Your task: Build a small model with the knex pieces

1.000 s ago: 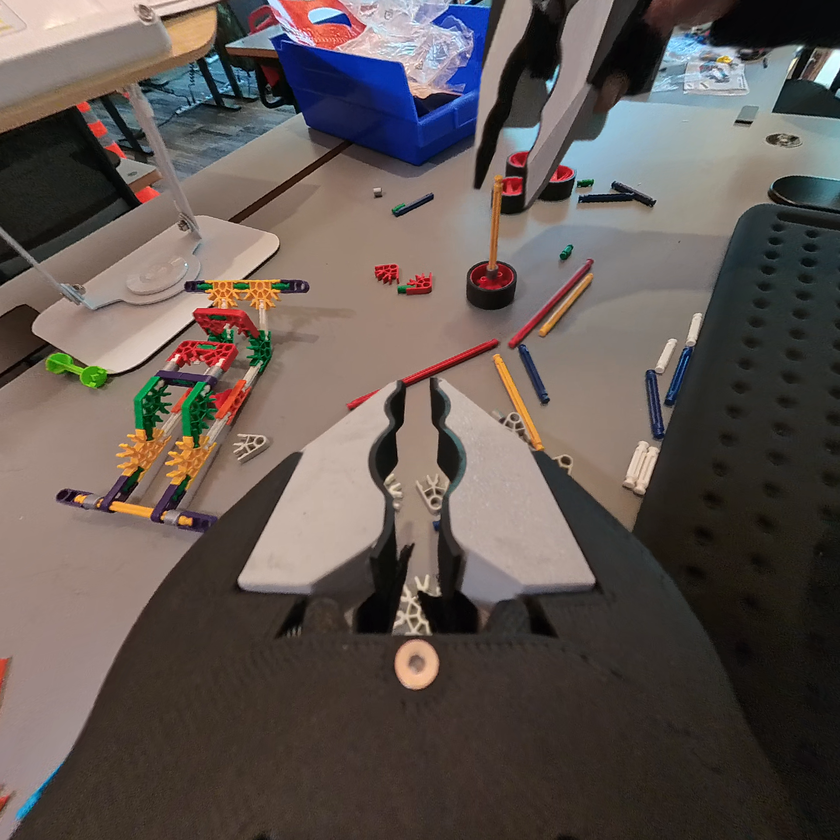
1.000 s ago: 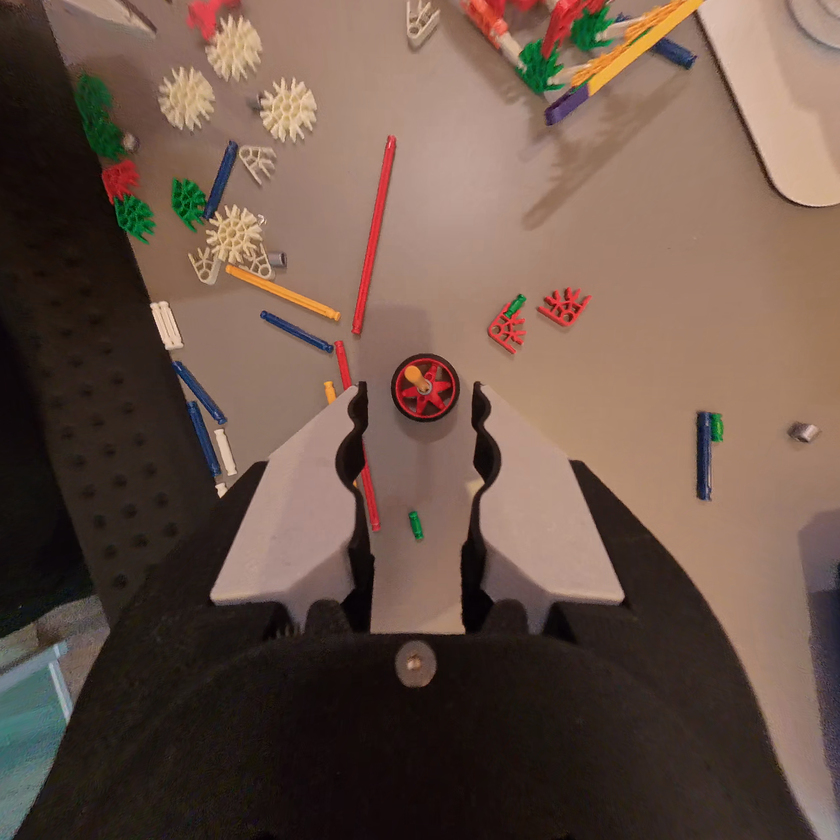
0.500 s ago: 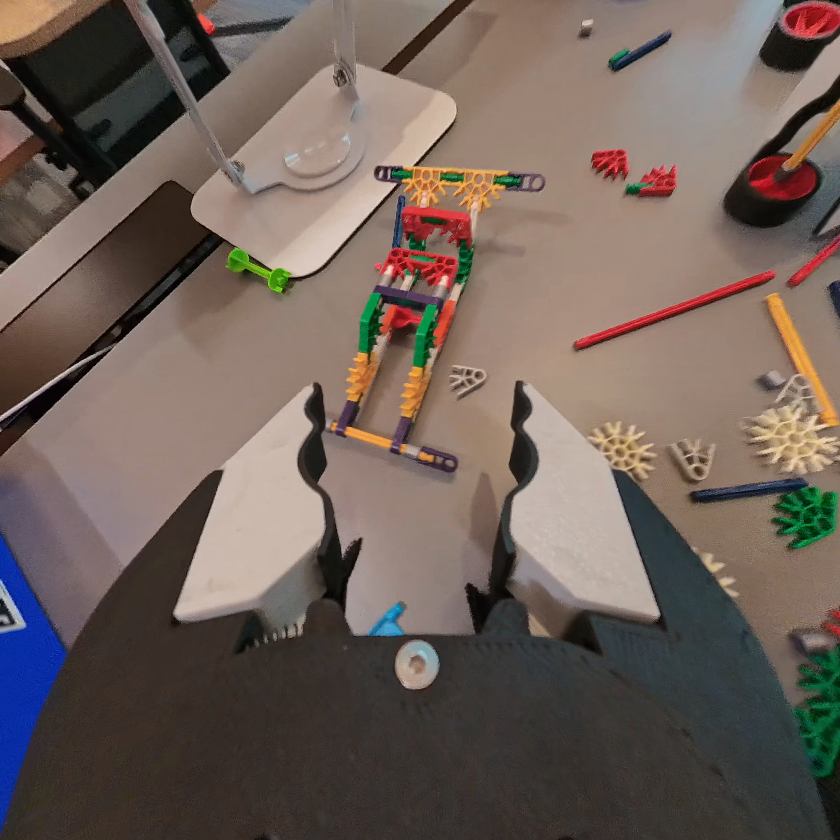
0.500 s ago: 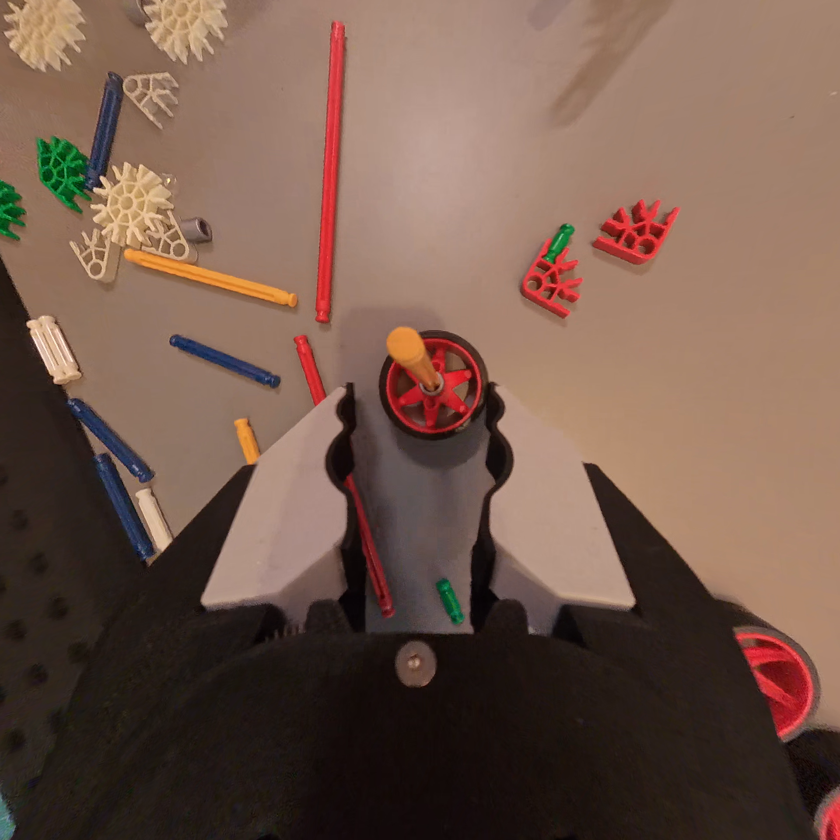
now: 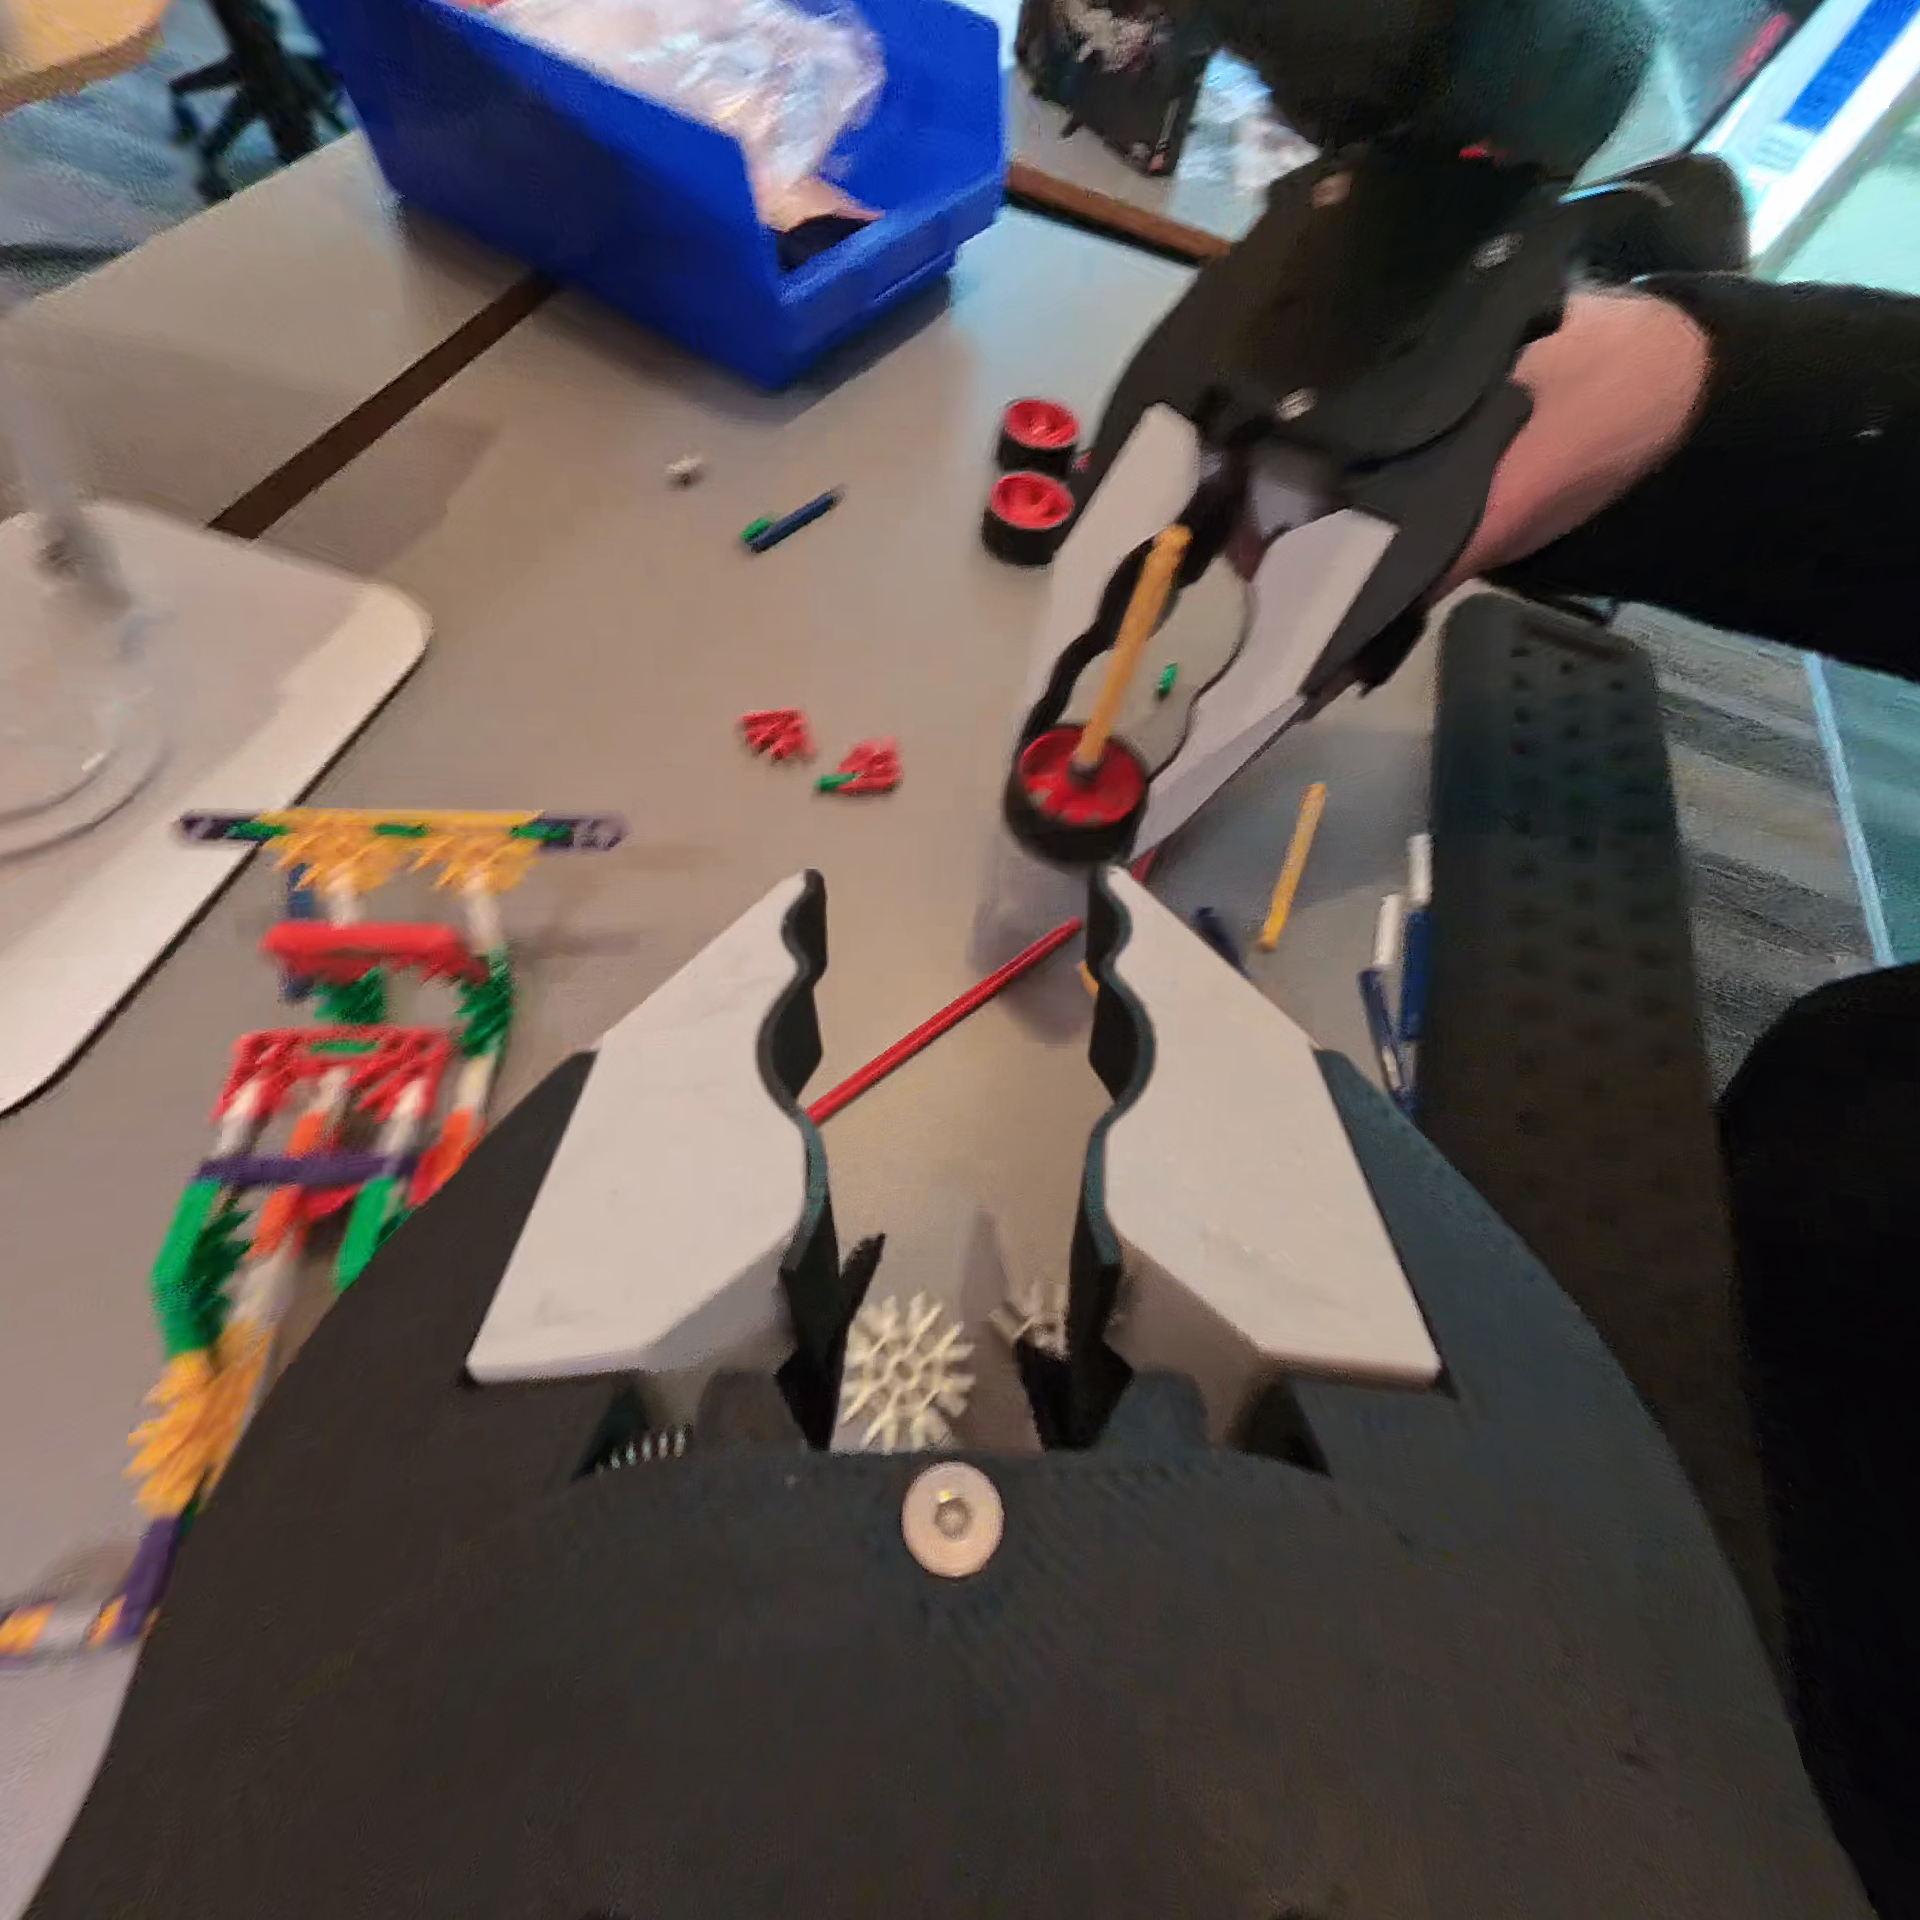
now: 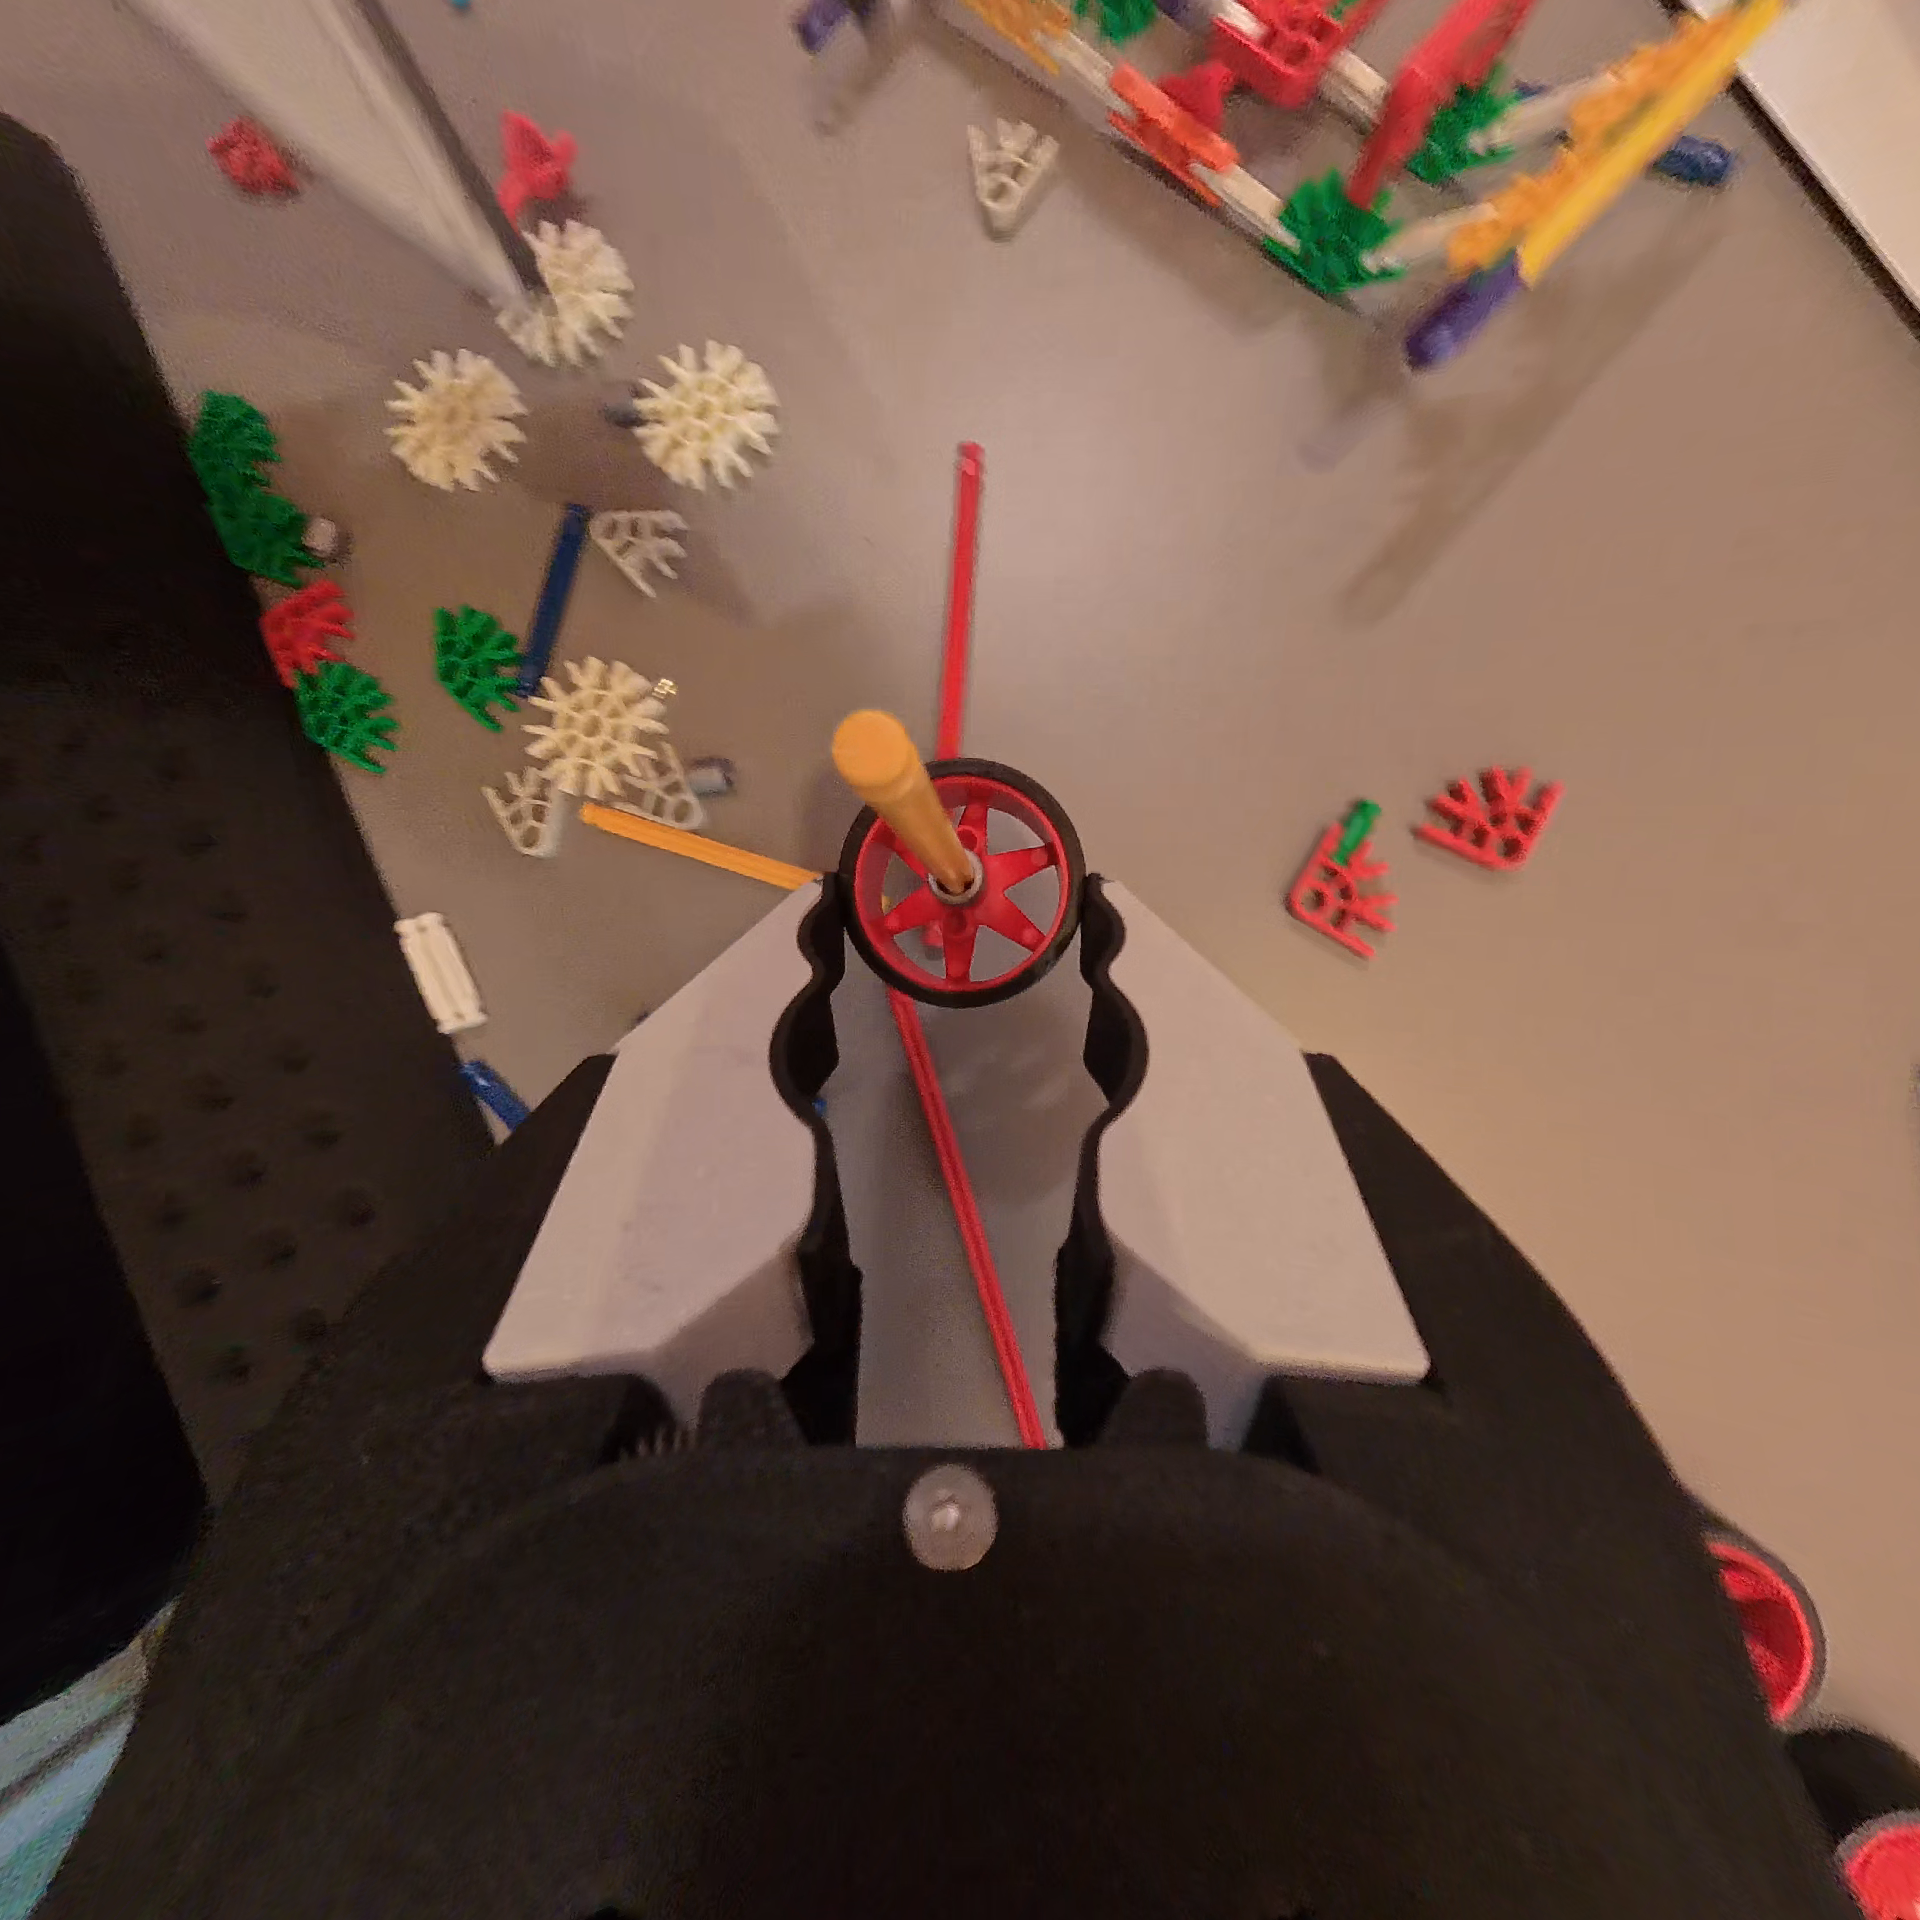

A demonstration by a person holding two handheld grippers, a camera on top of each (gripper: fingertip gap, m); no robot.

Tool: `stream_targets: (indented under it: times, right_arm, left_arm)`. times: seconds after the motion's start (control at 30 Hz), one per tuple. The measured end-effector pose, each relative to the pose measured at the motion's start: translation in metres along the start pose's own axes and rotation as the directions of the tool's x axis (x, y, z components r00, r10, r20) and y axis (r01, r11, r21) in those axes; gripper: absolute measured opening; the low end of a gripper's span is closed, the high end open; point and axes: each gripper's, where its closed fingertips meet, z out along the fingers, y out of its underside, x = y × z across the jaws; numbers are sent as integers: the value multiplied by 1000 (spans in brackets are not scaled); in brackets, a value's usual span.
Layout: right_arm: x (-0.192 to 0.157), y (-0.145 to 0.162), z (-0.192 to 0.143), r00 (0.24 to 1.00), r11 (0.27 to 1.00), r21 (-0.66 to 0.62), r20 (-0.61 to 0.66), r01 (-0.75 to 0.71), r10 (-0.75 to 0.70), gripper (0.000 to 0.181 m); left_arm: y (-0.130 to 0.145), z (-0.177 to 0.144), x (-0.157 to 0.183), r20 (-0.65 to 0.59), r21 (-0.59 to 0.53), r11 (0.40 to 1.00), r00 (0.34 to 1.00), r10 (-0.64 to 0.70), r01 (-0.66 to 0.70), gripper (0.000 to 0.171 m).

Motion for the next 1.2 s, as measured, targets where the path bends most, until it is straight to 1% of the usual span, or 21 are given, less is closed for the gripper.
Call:
stream_targets:
  times: [0.07, 0.13, 0.17, 0.2, 0.3, 0.4, 0.47, 0.5, 0.57, 0.6, 0.67, 0.73, 0.8, 0.87, 1.03, 1.2]
  right_arm:
    - [-14, -14, 2, 999, 999, 4, 22, 37, -37, 43]
    - [-27, -24, 5, 996, 997, -6, 39, 75, -75, 42]
    - [-33, -28, 6, 995, 996, -8, 45, 91, -91, 42]
    - [-39, -32, 8, 994, 995, -7, 53, 98, -97, 42]
    - [-50, -41, 9, 992, 995, -1, 73, 104, -104, 42]
    - [-58, -49, 9, 990, 994, 18, 89, 110, -112, 43]
    - [-63, -56, 7, 990, 996, 39, 110, 85, -89, 42]
    - [-65, -58, 6, 990, 996, 36, 117, 80, -84, 42]
    - [-68, -60, 7, 990, 997, 22, 117, 80, -82, 42]
    - [-72, -62, 7, 988, 997, 24, 129, 79, -82, 42]
    - [-77, -66, 8, 987, 997, 19, 138, 80, -82, 42]
    - [-83, -68, 9, 984, 996, 17, 153, 93, -94, 42]
    - [-86, -74, 8, 984, 995, 55, 156, 80, -87, 42]
    - [-86, -81, 5, 984, 993, 104, 159, 62, -78, 43]
    - [-87, -100, -10, 982, 966, 258, 190, -26, -24, 43]
    - [-84, -115, -27, 974, 917, 383, 224, -107, 21, 42]
  left_arm:
    - [-7, 14, 20, -1, 0, 998, 998, 57, -57, 45]
    - [-17, 20, 33, -25, 49, 997, 997, 67, -66, 41]
    - [-21, 19, 37, -42, 74, 996, 998, 51, -47, 33]
    - [-24, 18, 42, -71, 99, 995, 997, 40, -33, 19]
    - [-25, 8, 53, -135, 138, 990, 991, 22, -3, 2]
    - [-25, -3, 54, -138, 156, 988, 990, 5, 17, 0]
    - [-28, -11, 52, -129, 195, 980, 992, -17, 42, 0]
    - [-28, -14, 55, -146, 202, 978, 989, -16, 45, 0]
    - [-27, -17, 51, -119, 198, 979, 993, -14, 38, 3]
    - [-26, -18, 51, -111, 194, 980, 994, -10, 32, 8]
    - [-24, -20, 56, -125, 189, 982, 992, 15, 9, 3]
    - [-23, -22, 60, -144, 191, 982, 989, 22, 7, 3]
    - [-26, -27, 57, -111, 217, 976, 993, 26, -1, 2]
    - [-30, -33, 52, -103, 251, 967, 995, -19, 44, 1]
    - [-46, -52, 37, -180, 367, 904, 970, -162, 219, 1]
    - [-58, -67, 25, -232, 445, 836, 943, -240, 322, 0]
